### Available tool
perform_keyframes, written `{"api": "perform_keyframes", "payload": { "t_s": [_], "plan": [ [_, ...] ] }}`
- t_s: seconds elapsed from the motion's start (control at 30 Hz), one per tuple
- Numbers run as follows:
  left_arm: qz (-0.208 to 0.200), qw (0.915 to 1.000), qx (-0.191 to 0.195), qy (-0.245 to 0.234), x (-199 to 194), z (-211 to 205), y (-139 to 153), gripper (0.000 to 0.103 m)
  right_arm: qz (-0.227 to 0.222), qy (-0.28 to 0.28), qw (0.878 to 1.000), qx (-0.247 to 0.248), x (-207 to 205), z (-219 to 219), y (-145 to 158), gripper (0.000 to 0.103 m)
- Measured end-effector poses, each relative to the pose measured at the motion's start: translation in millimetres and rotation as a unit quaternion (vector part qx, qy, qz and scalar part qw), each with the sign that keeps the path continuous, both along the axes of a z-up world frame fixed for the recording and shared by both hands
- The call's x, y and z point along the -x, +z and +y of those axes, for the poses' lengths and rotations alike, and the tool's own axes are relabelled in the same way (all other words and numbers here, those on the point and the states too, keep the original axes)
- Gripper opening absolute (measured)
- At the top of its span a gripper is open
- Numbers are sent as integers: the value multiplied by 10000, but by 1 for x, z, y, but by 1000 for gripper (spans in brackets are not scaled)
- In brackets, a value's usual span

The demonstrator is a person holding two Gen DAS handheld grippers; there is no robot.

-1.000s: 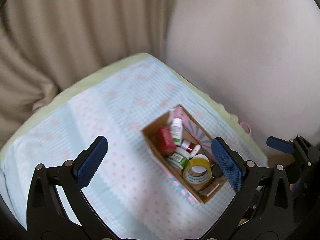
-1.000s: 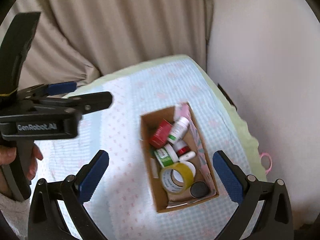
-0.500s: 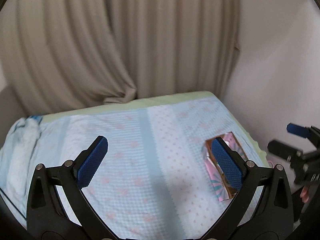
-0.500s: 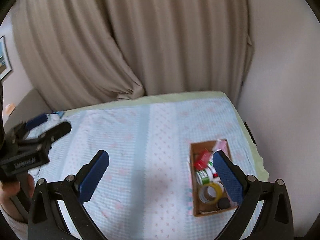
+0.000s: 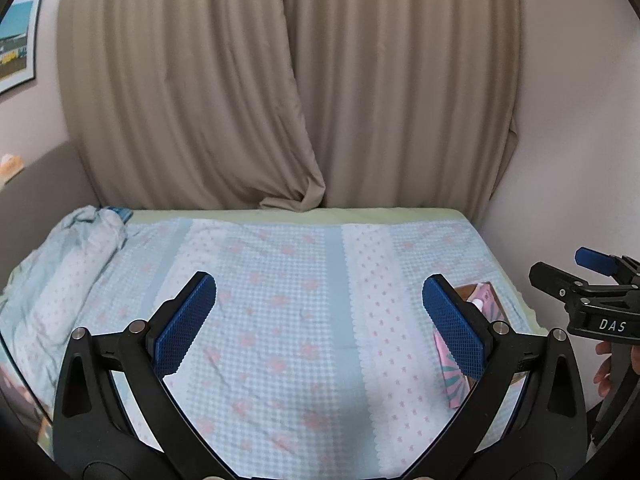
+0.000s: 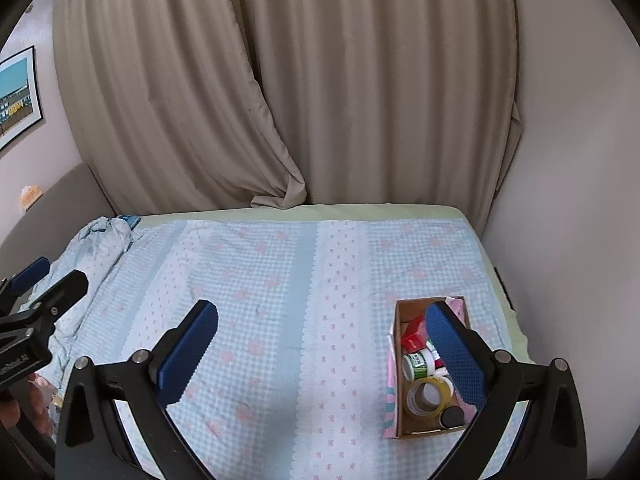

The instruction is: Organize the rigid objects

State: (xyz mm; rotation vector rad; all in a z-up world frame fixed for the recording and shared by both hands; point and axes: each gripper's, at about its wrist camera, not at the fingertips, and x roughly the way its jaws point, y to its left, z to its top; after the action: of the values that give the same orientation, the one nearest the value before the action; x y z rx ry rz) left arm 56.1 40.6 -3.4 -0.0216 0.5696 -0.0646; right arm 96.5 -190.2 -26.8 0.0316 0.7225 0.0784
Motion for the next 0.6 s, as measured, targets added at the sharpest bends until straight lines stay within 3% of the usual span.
{"api": "perform_keyframes", "payload": {
  "t_s": [0.6],
  "plan": [
    [-45,9999,-112,-18,2,-9,-3,103,-17,-76,10000,52,4,-4,0,103]
  ]
}}
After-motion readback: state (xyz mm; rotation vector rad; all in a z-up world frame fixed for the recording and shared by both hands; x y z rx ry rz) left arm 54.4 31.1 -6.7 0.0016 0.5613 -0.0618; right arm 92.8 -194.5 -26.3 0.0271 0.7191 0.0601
